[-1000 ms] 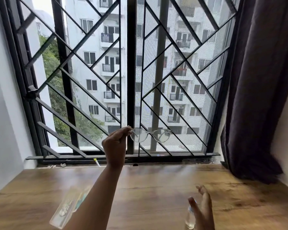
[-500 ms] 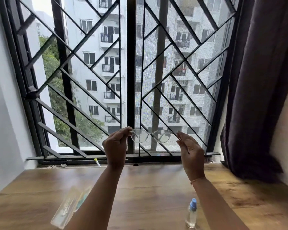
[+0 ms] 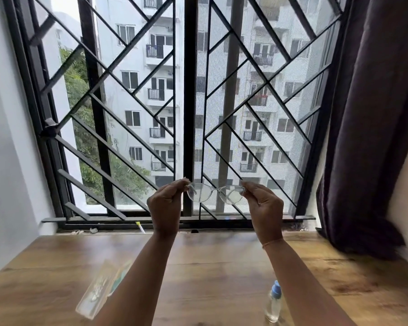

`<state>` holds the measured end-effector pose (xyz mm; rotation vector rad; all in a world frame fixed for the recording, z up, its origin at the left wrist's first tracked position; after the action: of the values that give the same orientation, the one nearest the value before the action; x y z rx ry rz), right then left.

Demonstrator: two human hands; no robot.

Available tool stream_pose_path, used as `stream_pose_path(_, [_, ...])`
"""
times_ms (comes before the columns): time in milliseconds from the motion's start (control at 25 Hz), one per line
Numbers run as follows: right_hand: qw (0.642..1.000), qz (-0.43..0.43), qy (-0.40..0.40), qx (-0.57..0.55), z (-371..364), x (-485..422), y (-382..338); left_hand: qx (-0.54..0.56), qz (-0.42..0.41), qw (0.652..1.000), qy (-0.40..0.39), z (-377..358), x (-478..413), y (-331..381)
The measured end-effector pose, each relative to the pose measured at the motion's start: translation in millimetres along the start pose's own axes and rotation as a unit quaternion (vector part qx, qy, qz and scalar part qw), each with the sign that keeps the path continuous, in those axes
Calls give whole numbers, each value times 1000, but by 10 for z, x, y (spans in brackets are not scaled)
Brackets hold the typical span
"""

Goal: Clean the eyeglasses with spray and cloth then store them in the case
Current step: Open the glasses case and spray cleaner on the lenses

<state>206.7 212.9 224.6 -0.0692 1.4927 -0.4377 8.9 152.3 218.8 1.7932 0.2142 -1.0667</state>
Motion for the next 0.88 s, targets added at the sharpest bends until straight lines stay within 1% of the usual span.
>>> stream_pose_path(320, [1000, -19, -7, 2, -8, 95, 62, -5, -3, 1000, -11, 46, 63, -52])
stream_pose_path(480, [999, -43, -32, -3, -12, 322, 127, -5, 27, 998, -52, 132, 216, -188])
stream_pose_path(600, [997, -51, -53, 2, -5, 579, 180, -31, 44, 994, -91, 223, 387, -352])
stream_pose_path(760, [994, -80, -76, 13, 5, 997, 274, -44, 48, 990, -122, 352, 699, -522])
stream_pose_path(880, [989, -107, -97, 13, 25, 1330, 336, -49, 71, 986, -140, 461, 960, -656])
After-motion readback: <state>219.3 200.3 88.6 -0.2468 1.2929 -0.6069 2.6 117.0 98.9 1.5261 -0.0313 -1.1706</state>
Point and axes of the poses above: each hand's wrist, its own x-axis away from the middle knuckle, its own z-axis out of the back of the hand, y = z × x, the point moved 1 cm from there along -x, towards the middle knuckle, and after that the axes turned 11 degrees about z, right-handed, at the moved point
